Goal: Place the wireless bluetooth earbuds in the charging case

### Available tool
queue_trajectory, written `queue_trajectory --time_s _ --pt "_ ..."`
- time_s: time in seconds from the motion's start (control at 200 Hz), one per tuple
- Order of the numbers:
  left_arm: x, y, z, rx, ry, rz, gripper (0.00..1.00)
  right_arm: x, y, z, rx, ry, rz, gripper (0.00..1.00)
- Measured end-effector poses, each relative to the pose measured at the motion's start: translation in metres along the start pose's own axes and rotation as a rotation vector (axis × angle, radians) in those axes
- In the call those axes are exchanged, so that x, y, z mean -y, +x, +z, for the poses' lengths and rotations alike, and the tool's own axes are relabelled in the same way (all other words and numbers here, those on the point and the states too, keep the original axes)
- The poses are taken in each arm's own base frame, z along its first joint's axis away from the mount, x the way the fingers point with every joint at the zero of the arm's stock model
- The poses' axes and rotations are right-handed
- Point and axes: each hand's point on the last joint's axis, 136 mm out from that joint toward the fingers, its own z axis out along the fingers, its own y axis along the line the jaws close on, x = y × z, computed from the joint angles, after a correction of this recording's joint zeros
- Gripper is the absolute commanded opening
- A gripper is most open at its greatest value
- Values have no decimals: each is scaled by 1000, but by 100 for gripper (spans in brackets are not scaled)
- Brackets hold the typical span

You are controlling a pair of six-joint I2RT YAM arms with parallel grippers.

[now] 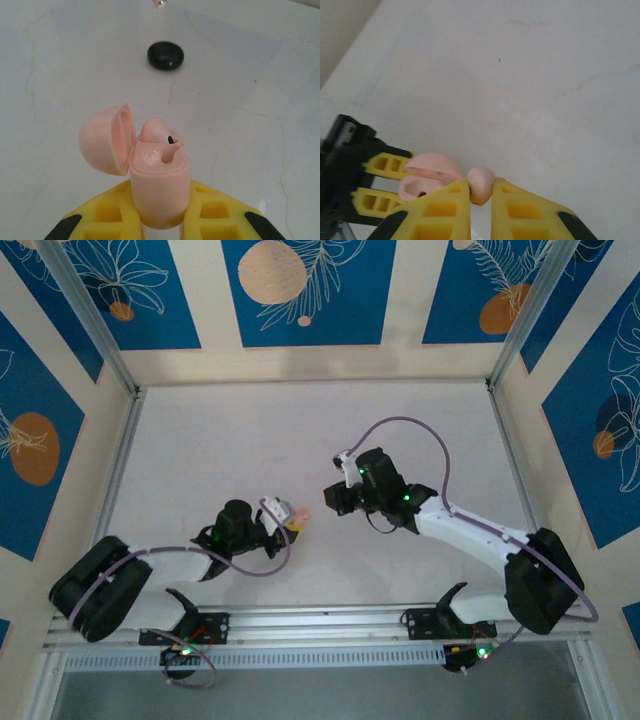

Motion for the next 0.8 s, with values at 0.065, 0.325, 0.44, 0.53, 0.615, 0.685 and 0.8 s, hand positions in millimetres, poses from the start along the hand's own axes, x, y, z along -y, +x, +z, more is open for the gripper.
queue_trajectory --time_s 0.065,0.325,0.44,0.53,0.615,0.685,0.8 --pt "-1 -6 6 24 2 25 12 -4 -3 -5 30 -13 -26 13" --pt "2 -24 16 120 11 80 11 -16 2 -7 66 -53 -95 13" --pt "3 -34 15 162 9 95 11 -20 4 -6 70 -64 -104 13" --pt "3 -40 14 185 9 104 12 -24 1 -6 82 -78 -112 13" --pt "3 -42 14 192 9 107 12 -27 1 -4 86 -89 -117 13" --pt "3 -43 13 195 8 108 11 -29 2 -1 81 -97 -119 13" --pt "2 -45 12 201 -1 109 11 -32 5 3 71 -108 -124 13"
